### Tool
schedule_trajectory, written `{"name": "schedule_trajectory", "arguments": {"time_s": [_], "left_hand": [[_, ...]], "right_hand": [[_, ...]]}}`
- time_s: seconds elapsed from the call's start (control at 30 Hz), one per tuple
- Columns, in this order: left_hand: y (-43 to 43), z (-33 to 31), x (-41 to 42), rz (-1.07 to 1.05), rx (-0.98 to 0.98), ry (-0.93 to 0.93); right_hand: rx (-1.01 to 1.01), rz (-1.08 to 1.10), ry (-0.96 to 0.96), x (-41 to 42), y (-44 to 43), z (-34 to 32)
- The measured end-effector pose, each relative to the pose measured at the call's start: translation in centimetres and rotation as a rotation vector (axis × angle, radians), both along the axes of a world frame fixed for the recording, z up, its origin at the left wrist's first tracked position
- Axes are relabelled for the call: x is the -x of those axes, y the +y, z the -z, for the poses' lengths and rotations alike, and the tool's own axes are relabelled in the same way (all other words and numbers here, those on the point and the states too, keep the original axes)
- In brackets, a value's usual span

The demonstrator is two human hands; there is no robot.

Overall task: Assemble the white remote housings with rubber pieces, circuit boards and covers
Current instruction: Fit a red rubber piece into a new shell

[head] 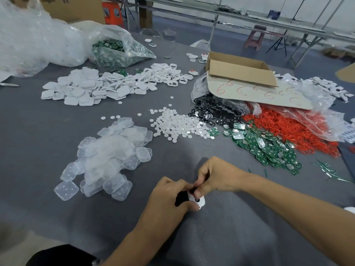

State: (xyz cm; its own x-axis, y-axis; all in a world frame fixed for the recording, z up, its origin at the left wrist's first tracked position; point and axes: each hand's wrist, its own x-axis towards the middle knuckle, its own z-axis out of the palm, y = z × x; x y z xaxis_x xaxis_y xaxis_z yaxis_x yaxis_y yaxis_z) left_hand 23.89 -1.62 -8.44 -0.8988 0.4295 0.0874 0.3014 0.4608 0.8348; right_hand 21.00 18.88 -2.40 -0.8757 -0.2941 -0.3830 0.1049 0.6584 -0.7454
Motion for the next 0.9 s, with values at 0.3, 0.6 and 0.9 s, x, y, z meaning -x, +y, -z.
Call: {"name": "schedule_trajectory", "arguments": {"time_s": [0.3,0.6,0.9], "left_hand": [[0.3,-0.5,-0.1,0.154,0.165,0.249],[-0.1,-0.6,0.0,0.084,0.038,0.085],[-2.2,-1.4,1.1,-0.047,-0.001,-0.044]], "right_hand": [[-0.138,0.033,0.170,-1.3,-0.3,1.4],[0.021,0.416,0.592,-6.7,-2.1,5.3],[-0.111,0.458,0.487,-7.3,-3.3,4.1]]}}
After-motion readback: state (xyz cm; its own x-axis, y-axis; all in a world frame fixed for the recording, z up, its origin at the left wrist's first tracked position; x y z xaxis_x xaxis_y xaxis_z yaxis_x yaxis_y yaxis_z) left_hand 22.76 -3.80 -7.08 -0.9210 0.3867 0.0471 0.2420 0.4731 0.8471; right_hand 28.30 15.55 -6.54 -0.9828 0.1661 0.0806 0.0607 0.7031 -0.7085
